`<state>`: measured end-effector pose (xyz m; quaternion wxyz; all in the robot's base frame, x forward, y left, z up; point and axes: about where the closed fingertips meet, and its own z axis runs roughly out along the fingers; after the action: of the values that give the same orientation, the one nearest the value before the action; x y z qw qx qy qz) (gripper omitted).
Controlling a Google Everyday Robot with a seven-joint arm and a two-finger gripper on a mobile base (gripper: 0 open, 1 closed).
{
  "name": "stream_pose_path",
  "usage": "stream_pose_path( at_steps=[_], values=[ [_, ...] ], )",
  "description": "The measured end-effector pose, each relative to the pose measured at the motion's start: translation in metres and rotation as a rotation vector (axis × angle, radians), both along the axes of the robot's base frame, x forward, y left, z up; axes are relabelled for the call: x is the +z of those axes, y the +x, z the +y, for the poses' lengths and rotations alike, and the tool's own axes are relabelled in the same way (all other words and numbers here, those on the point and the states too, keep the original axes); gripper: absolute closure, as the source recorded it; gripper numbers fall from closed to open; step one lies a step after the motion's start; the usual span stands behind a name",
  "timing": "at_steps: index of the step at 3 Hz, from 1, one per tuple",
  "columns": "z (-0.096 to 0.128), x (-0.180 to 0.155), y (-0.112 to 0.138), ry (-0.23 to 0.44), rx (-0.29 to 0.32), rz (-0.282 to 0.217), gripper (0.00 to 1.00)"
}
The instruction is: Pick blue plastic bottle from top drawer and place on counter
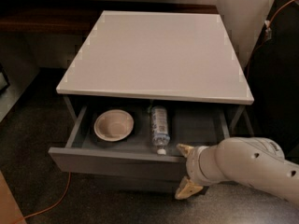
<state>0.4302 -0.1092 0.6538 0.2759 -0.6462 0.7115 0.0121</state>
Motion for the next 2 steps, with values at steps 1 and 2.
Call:
stream_pose_path(
  at_steps=[1, 2],
  values=[
    [0.003, 0.007, 0.015, -0.008, 0.012, 0.004, 0.0],
    [0.006, 0.028, 0.033, -0.022, 0.022, -0.006, 0.0]
  ],
)
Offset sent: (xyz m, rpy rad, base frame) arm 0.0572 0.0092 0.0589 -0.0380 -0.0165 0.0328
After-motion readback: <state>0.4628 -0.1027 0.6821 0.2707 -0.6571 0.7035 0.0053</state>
